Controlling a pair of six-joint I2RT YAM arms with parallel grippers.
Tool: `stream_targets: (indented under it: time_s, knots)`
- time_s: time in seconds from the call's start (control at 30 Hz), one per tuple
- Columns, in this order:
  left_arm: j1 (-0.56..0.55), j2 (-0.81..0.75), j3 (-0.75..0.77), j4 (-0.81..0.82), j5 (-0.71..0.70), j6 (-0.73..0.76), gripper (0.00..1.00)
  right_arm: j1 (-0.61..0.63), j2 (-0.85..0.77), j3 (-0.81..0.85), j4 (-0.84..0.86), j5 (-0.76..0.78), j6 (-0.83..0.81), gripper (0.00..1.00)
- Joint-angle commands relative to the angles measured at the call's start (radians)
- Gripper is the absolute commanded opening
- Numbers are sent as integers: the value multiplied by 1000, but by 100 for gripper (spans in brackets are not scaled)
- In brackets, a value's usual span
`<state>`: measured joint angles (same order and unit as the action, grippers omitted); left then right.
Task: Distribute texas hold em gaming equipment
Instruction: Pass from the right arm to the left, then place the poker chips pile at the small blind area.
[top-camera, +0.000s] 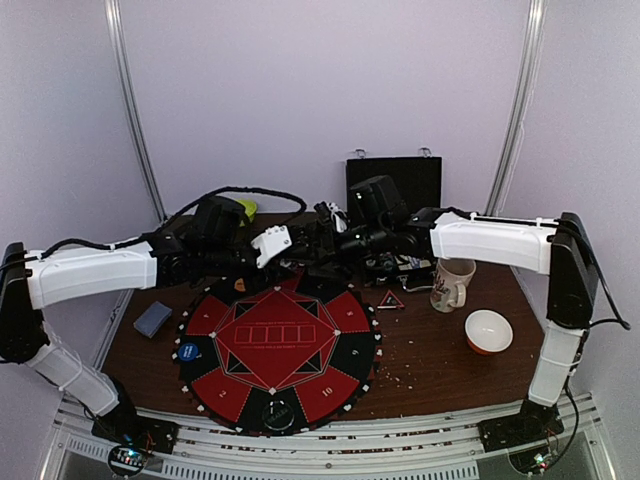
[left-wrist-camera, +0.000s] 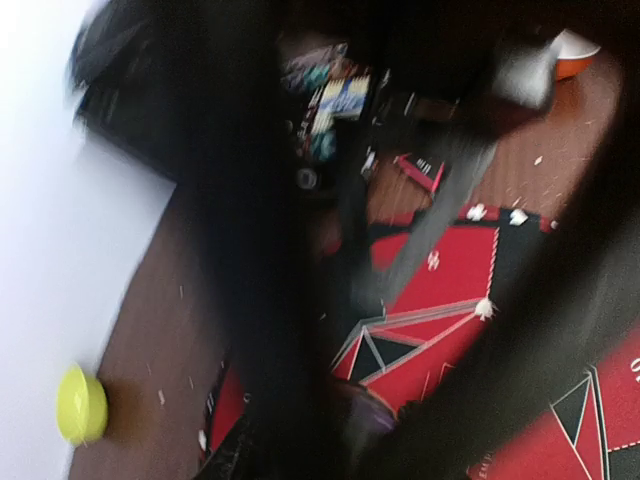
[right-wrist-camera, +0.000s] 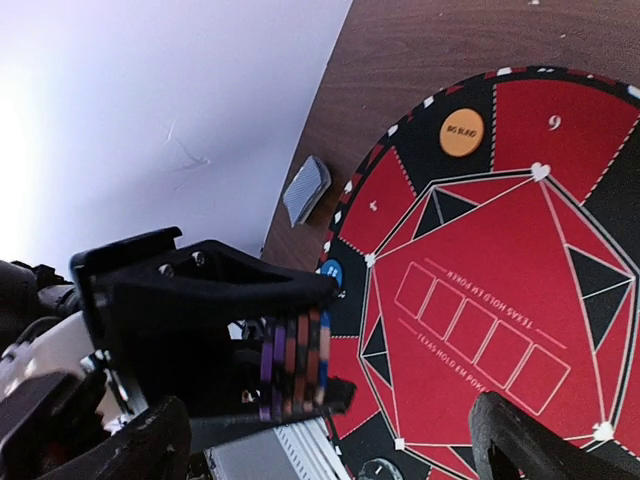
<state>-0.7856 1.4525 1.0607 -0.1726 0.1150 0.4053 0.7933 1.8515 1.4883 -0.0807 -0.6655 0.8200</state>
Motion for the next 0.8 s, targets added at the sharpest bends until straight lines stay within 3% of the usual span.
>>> stream_targets:
  time_s: [0.0, 0.13, 0.23, 0.43, 0.77]
  knots:
    - [99, -19, -44, -98, -46, -230, 0, -56, -42, 31, -41, 95, -63, 100]
    - [321, 38, -83, -166, -100, -504, 0, -80, -82, 45, -161, 247, -168, 100]
    - [403, 67, -148, -127, -227, -644, 0, -80, -108, 51, -235, 293, -234, 100]
    - [436, 157, -175, -141, -385, -876, 0, -80, -166, 29, -282, 329, -290, 100]
    - [464, 174, -300, -98, -375, -1000, 0, -80, -212, 5, -323, 358, -338, 100]
